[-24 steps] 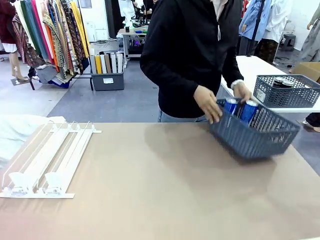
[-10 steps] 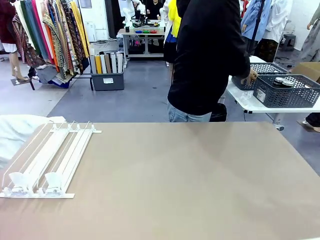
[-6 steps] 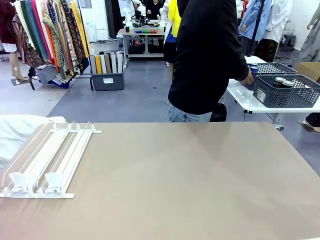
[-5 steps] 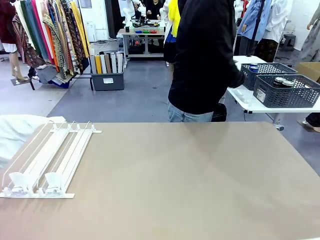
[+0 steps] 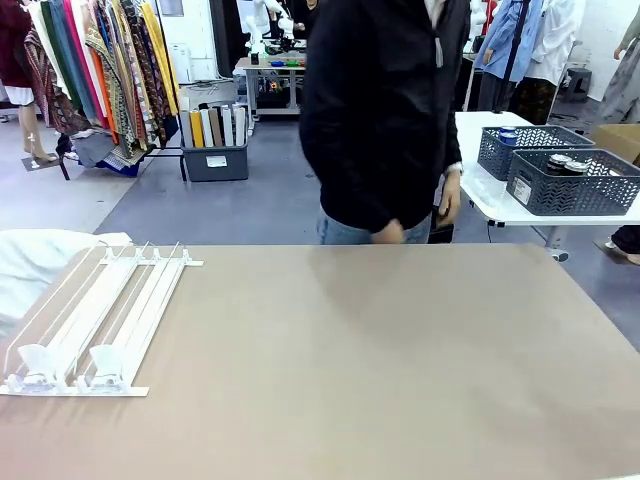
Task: Retrieve and store the cans from the dispenser.
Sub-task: Pick up one can from the Automatic Can Dispenser and place it in the middle of the table.
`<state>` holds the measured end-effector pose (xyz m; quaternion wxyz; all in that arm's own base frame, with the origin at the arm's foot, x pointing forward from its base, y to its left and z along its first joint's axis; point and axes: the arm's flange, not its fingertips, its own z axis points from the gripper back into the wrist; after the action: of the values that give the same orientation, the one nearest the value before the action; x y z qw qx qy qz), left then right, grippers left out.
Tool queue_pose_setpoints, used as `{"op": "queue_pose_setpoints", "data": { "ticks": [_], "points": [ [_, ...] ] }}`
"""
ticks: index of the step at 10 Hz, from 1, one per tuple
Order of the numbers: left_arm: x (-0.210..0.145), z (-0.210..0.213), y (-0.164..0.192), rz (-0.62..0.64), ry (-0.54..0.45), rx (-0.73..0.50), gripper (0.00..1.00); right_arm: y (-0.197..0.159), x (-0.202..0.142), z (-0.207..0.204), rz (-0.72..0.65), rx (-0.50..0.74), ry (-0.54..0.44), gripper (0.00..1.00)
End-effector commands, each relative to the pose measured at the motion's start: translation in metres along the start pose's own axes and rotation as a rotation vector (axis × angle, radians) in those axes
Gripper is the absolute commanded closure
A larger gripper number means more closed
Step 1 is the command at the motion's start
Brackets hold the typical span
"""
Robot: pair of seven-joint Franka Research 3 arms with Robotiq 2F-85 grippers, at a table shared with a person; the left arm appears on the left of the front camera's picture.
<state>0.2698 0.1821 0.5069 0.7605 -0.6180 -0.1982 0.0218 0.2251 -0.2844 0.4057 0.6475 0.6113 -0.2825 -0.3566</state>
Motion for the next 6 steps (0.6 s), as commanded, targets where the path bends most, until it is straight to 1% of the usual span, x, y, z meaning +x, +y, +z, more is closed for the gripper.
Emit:
{"op": "queue_pose_setpoints", "data": {
  "ticks": [1,6],
  "points": [
    [0.0009,-0.0013,-0.0009,-0.006,-0.011,-0.018,0.0,0.0038,-0.0022,0.0009,-0.002,0.002,0.005,0.0],
    [0.0009,-0.0013,-0.0009,-0.006,-0.011,-0.018,0.0,0.0038,-0.0022,0.0009,-0.002,0.002,0.005,0.0]
  ]
}}
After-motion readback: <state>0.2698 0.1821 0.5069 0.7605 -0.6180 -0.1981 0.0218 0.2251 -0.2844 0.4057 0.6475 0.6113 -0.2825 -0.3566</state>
